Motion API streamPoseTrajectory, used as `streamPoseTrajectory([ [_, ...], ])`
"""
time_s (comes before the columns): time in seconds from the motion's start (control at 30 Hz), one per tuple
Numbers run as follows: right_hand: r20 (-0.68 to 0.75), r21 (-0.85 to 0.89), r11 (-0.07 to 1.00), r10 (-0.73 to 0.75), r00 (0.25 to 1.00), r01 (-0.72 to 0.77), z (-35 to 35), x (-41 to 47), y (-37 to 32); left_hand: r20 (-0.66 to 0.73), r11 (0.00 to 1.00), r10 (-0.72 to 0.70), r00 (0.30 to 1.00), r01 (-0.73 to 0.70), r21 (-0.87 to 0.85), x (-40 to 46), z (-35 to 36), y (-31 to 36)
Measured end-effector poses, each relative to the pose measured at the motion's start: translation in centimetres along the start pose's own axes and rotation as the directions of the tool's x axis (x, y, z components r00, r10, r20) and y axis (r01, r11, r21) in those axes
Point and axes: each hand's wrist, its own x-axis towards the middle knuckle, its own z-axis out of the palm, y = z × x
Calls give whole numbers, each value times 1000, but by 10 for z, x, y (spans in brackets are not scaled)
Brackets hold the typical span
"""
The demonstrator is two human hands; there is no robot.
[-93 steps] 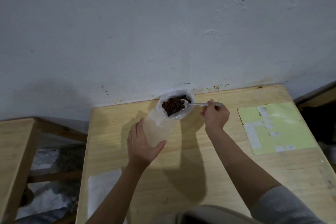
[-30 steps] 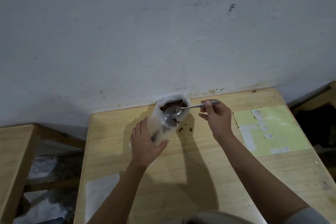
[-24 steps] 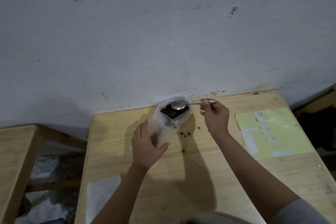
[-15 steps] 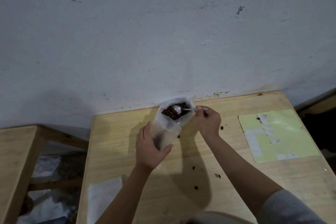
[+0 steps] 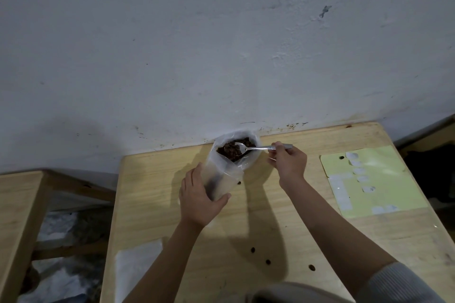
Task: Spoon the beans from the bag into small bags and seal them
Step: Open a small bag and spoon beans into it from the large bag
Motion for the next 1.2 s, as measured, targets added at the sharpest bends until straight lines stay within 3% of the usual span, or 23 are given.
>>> streamPoseTrajectory([
  [0.27,105,49,996,-84,991,79,-17,-24,-23,-13,999,-18,1000,18,36,-3,-4,4],
  [0.5,246,-26,952,-289,925,304,-22,-41,-25,-23,1000,-13,1000,13,-6,-7,-5,14],
  [0.83,184,-2,929,-363,913,370,-23,-30,-18,-70,999,-37,997,34,-40,-20,-11,9],
  [0.97,180,-138,933,-306,935,332,-20,-23,-3,-70,998,-49,996,47,-41,-24,-13,7],
  [1.2,141,-172,984,-29,990,53,-7,-10,17,-64,973,-98,993,82,-215,-35,-22,18],
])
